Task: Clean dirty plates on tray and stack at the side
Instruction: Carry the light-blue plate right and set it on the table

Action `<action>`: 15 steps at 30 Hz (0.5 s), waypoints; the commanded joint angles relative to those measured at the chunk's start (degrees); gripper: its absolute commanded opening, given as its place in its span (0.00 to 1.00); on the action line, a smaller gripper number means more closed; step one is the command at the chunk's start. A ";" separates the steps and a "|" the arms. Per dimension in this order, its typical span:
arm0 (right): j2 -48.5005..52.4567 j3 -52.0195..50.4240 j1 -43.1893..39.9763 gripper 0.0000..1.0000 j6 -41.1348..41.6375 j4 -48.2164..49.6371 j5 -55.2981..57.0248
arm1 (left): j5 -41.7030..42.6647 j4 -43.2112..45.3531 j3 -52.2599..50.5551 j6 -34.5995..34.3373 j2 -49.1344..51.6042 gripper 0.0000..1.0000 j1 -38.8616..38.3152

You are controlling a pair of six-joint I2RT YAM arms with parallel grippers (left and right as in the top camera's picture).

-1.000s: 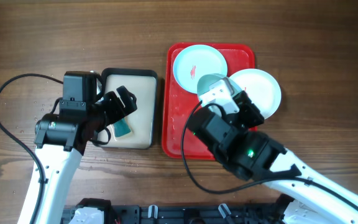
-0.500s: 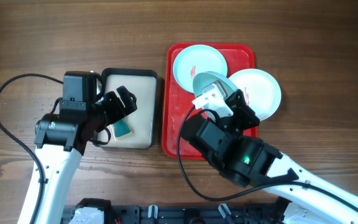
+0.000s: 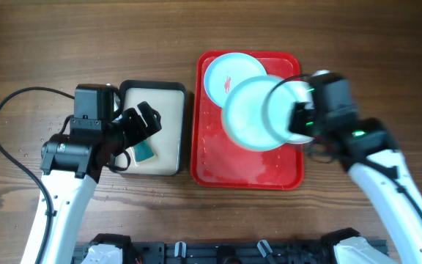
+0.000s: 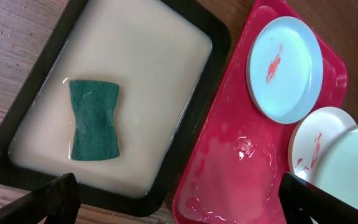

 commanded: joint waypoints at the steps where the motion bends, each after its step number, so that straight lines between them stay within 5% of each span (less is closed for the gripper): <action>1: -1.70 1.90 -17.97 0.04 -0.42 -1.51 -10.43 | 0.68 0.11 0.85 0.46 -0.20 1.00 0.28; 7: 8.24 1.88 -46.97 0.04 -0.13 2.27 -10.47 | 0.68 0.11 0.85 0.46 -0.20 1.00 0.28; 13: 27.08 1.88 -53.53 0.04 -0.42 3.58 -8.11 | 0.68 0.11 0.85 0.46 -0.20 1.00 0.28; 14: 27.04 1.92 -53.53 0.08 -0.39 3.82 -8.20 | 0.68 0.11 0.85 0.46 -0.20 1.00 0.28; 15: 25.64 2.51 -53.42 0.38 -2.10 3.78 -10.16 | 0.68 0.11 0.85 0.46 -0.20 1.00 0.28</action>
